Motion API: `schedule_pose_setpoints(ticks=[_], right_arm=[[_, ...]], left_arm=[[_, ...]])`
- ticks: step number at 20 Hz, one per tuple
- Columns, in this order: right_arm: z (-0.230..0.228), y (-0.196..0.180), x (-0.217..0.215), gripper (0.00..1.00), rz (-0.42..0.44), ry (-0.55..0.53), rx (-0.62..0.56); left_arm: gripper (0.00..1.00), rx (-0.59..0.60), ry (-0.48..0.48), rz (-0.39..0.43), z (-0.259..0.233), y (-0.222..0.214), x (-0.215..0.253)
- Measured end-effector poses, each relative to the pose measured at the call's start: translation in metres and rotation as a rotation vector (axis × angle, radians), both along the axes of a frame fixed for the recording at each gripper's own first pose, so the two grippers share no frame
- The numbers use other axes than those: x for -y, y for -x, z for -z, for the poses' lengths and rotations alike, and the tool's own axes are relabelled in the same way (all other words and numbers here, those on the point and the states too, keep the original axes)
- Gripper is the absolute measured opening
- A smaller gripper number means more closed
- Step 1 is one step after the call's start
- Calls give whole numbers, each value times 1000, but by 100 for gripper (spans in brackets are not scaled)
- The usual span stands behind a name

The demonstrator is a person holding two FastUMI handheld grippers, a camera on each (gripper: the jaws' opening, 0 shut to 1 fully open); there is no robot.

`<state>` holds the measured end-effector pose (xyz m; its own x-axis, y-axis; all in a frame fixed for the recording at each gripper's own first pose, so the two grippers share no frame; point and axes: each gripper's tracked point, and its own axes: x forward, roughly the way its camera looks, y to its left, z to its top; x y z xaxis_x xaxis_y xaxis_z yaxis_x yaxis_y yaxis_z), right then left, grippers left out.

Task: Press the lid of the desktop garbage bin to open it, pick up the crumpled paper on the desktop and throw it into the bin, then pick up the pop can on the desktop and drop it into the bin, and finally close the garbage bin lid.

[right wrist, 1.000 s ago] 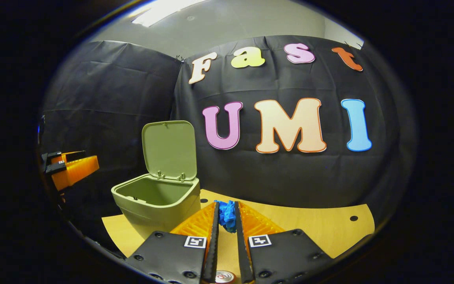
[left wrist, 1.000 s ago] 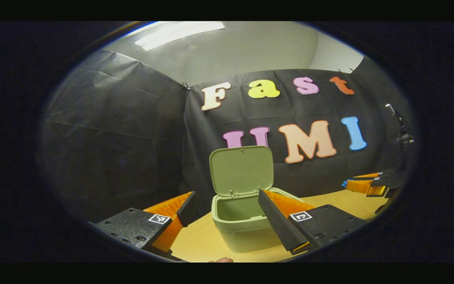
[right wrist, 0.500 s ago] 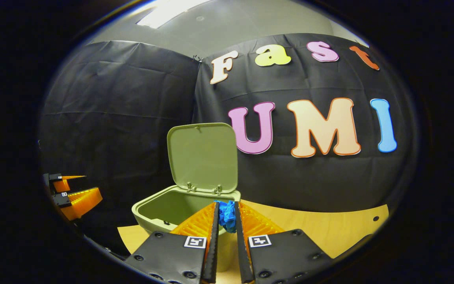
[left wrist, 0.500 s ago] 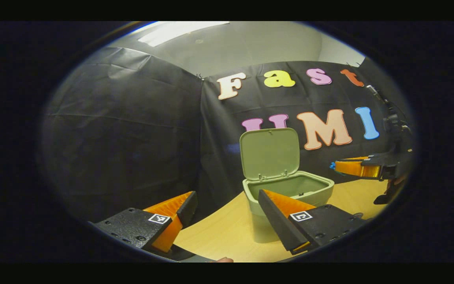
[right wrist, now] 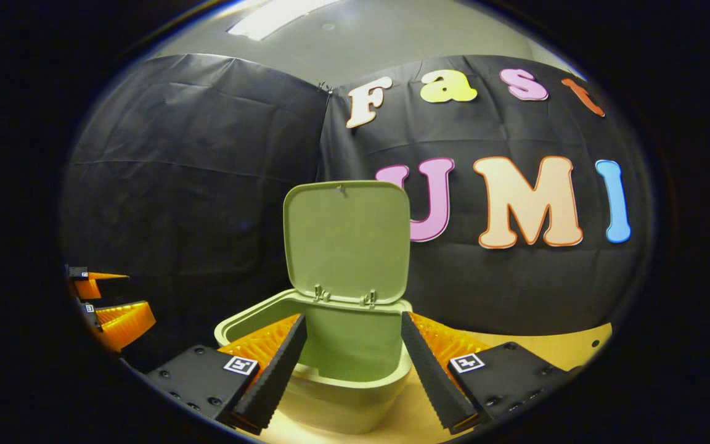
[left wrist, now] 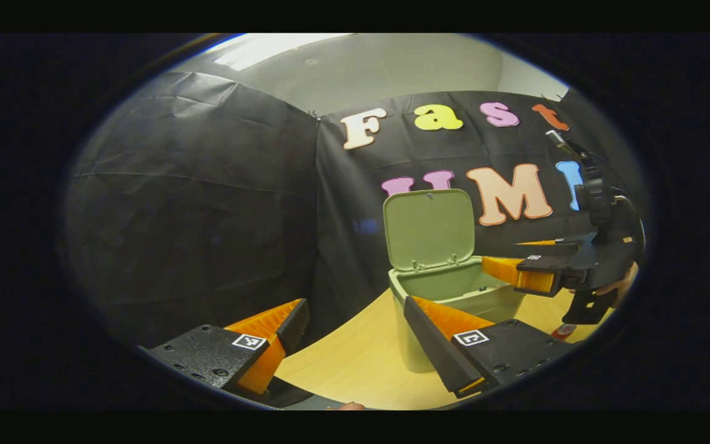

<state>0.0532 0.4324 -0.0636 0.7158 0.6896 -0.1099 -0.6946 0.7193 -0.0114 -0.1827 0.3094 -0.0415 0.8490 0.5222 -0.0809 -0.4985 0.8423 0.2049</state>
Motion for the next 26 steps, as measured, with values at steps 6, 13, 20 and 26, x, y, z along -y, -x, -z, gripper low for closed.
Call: schedule_pose_setpoints(ticks=[6, 13, 20, 26], right_arm=[[-26, -19, 80, 100, 130, -36, 42], [-45, -34, 189, 100, 284, -41, 89], [-49, -39, 294, 98, 412, -17, 101], [-43, -36, 380, 98, 529, 2, 87]], left_arm=[[100, 38, 31, 121, -5, -44, 46], [94, 54, 55, 226, -6, -90, 103], [99, 62, 74, 345, -3, -128, 175], [94, 15, 119, 437, 31, -151, 235]])
